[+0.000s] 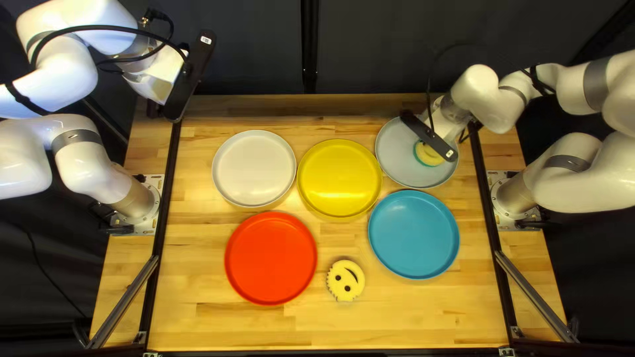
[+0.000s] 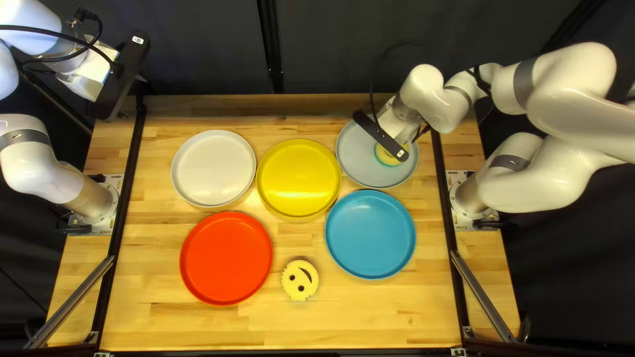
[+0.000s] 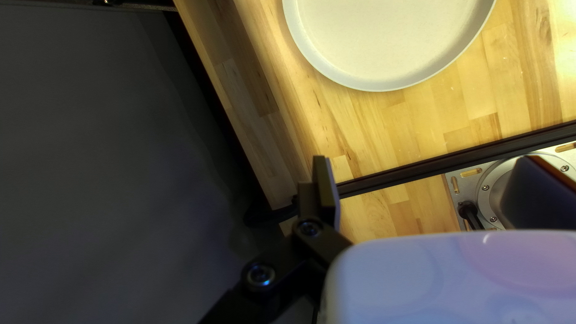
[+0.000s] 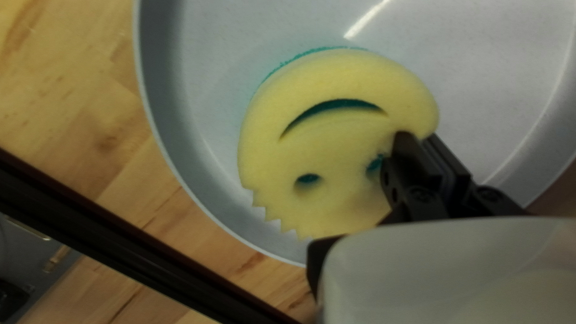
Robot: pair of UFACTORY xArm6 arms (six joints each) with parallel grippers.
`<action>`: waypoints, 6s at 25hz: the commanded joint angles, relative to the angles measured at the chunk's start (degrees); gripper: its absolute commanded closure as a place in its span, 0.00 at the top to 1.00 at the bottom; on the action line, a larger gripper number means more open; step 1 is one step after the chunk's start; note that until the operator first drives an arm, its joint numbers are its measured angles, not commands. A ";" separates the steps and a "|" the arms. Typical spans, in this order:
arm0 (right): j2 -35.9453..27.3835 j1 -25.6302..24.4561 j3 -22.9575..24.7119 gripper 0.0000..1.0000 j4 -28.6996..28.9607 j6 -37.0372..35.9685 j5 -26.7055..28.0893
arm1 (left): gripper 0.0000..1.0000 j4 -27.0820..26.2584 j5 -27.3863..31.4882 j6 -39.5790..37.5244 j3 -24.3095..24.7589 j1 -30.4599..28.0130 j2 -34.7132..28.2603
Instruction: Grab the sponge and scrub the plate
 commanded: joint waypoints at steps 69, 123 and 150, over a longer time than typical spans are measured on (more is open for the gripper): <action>3.79 3.71 -3.95 0.00 1.68 -0.56 3.24 | 1.00 0.00 0.00 0.00 0.00 0.00 0.00; 23.70 0.90 -22.32 0.00 5.49 -5.14 2.91 | 1.00 0.00 0.00 0.00 0.00 0.00 0.00; 24.53 1.80 -23.73 0.00 3.58 -3.05 4.04 | 1.00 0.00 0.00 0.00 0.00 0.00 0.00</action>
